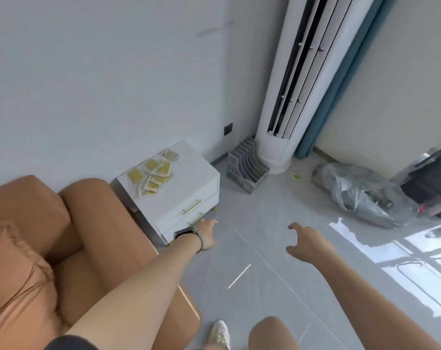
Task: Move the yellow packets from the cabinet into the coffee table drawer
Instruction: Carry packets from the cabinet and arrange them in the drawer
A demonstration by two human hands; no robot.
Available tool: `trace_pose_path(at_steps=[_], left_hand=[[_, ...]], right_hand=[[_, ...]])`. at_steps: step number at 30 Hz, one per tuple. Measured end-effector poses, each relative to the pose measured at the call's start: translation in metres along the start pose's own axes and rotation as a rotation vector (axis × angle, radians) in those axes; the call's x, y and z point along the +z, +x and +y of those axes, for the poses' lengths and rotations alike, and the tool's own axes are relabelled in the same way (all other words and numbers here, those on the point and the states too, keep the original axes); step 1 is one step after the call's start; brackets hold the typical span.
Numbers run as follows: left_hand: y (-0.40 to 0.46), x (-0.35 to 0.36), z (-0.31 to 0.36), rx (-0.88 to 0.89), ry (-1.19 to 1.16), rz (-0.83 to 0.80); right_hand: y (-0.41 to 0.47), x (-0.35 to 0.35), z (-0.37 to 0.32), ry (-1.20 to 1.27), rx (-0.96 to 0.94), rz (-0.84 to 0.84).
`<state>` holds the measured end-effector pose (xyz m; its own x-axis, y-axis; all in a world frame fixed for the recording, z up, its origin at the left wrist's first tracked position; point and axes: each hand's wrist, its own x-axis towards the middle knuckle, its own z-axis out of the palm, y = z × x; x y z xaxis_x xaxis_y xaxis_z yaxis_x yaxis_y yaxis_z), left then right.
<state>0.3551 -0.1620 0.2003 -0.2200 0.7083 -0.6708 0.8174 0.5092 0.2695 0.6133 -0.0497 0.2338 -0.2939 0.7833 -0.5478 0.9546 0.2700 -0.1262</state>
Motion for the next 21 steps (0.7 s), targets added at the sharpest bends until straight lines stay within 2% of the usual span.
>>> trace_pose_path(at_steps=[4,12,17,21], left_hand=[[0.043,-0.037,-0.013,-0.048,-0.071,0.003],[0.140,-0.105,-0.053,-0.255,-0.190,0.085],[0.164,-0.119,-0.087,-0.396,-0.272,0.053],[0.171,-0.141,-0.135,-0.483,-0.391,0.110]], right_hand=[[0.068,-0.038,-0.031,-0.064,-0.066,-0.012],[0.217,-0.099,-0.107,-0.151,-0.227,-0.066],[0.287,-0.106,-0.171,-0.256,-0.364,-0.173],[0.332,-0.104,-0.231,-0.327,-0.466,-0.233]])
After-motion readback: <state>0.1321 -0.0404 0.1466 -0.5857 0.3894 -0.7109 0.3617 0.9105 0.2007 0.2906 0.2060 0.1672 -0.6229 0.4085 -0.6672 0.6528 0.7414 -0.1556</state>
